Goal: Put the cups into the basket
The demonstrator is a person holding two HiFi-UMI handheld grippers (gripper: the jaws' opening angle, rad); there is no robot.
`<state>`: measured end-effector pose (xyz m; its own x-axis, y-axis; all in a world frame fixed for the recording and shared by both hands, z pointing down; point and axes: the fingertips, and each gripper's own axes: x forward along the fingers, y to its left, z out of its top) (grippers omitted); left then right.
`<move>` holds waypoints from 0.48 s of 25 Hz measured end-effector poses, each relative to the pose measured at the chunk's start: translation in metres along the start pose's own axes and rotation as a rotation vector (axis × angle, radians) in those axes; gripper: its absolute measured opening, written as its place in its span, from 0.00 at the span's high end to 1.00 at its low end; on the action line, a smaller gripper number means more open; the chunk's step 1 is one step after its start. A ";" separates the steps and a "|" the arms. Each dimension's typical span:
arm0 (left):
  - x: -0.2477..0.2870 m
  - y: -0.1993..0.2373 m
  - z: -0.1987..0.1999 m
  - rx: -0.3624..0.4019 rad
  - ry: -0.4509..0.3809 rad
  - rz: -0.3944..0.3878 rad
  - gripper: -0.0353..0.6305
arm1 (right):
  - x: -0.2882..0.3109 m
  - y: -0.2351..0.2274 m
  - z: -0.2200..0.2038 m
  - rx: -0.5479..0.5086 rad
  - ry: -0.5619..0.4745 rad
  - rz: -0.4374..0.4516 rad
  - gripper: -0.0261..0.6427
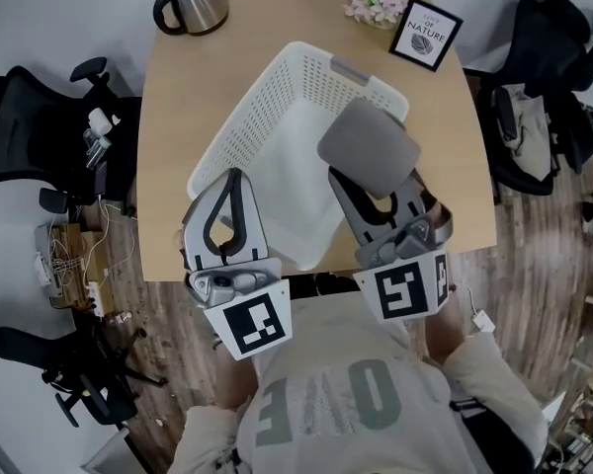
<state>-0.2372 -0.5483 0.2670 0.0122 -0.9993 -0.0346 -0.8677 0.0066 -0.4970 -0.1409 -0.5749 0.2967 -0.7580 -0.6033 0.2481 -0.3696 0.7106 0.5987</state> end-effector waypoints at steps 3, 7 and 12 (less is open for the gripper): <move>0.015 0.006 -0.005 -0.008 -0.016 -0.009 0.93 | 0.011 0.000 -0.006 -0.011 0.038 0.006 0.92; 0.031 0.012 -0.012 -0.008 -0.018 -0.042 0.93 | 0.024 0.002 -0.012 -0.032 0.096 0.048 0.92; 0.041 0.020 -0.016 -0.014 -0.038 -0.061 0.93 | 0.047 0.008 -0.017 -0.109 0.156 0.157 0.92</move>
<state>-0.2621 -0.5901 0.2690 0.0840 -0.9958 -0.0376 -0.8718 -0.0552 -0.4867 -0.1706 -0.6035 0.3259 -0.7060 -0.5434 0.4542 -0.1871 0.7616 0.6204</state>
